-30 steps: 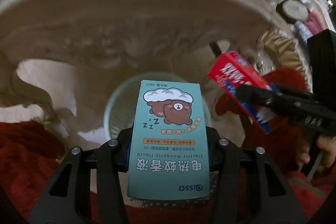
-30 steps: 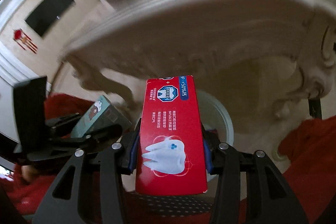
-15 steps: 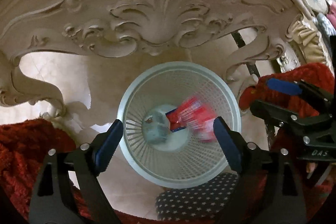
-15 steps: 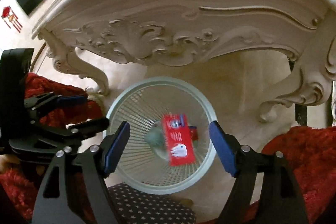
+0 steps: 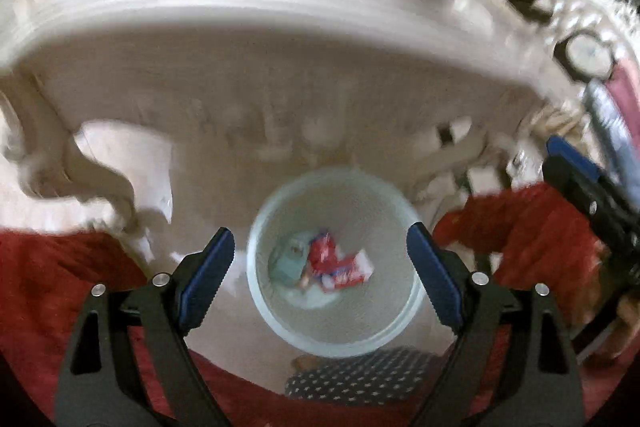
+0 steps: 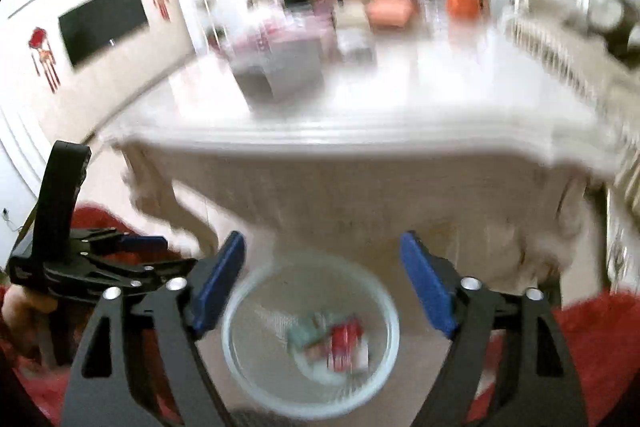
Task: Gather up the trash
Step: 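Grasp pink SiXiN cotton puff box with left gripper while right gripper grasps black dotted box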
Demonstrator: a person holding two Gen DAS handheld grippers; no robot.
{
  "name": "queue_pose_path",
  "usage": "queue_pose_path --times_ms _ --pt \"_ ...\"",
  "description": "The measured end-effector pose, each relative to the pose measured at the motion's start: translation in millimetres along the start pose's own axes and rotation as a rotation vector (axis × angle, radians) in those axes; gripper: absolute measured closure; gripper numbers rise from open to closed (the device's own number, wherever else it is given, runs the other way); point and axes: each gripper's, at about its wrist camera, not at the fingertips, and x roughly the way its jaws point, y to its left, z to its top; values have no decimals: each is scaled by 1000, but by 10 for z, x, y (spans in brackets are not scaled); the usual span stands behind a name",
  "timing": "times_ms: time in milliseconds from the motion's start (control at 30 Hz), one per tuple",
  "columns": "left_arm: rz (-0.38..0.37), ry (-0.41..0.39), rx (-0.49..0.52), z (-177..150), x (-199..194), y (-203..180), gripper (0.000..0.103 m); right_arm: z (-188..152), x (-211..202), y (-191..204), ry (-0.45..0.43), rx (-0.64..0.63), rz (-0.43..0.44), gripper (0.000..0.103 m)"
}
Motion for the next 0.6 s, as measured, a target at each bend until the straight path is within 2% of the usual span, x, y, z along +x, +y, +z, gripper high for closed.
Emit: queue_pose_path --times_ms 67,133,200,267,367,433,600 --pt "15 -93 0 257 -305 4 17 225 -74 125 -87 -27 4 20" --pt "26 -208 -10 603 -601 16 17 391 -11 250 -133 -56 -16 20" --pt "54 -270 -34 917 -743 22 17 568 165 397 -174 -83 -53 20" --pt "44 -319 -42 1231 -806 10 17 711 336 474 -179 -84 -75 20" --pt "-10 -316 -52 1659 -739 -55 17 861 576 576 -179 -97 -116 20" --pt "-15 -287 -42 1943 -598 -138 17 897 711 629 -170 -112 -143 20" --pt "-13 -217 27 2309 -253 -456 17 981 927 535 -149 -130 -240 20"
